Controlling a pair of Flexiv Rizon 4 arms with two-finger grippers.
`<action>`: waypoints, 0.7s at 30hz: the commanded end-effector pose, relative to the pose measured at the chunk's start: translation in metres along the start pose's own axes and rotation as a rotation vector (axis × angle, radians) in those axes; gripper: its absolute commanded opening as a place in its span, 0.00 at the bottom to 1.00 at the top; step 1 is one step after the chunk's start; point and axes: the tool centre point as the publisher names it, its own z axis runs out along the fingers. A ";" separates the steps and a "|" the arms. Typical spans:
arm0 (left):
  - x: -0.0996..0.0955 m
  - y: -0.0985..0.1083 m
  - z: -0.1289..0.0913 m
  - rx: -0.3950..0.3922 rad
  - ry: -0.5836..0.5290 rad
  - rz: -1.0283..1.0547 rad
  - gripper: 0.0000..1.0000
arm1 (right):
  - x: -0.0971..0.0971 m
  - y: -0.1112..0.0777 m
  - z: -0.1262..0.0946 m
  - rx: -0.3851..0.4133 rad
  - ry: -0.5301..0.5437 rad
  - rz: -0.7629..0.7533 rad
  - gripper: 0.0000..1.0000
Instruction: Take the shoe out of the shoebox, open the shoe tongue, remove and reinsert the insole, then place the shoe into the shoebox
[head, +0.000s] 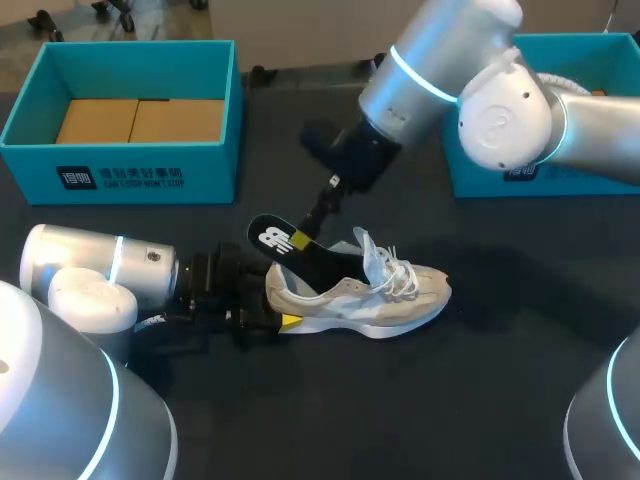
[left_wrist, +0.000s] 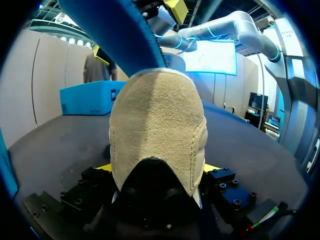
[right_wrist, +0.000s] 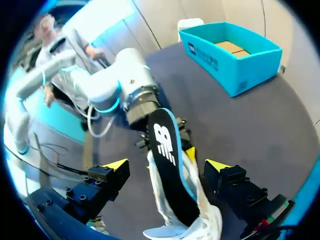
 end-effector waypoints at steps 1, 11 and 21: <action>0.001 -0.001 0.000 -0.002 0.000 0.000 0.00 | -0.003 -0.008 0.005 -0.041 0.091 -0.019 1.00; 0.001 -0.001 0.000 -0.002 0.000 0.000 0.00 | -0.001 -0.015 0.015 -0.028 0.202 -0.007 1.00; 0.001 -0.001 0.000 -0.002 0.000 0.000 0.00 | 0.000 -0.012 0.030 -0.031 0.297 -0.010 1.00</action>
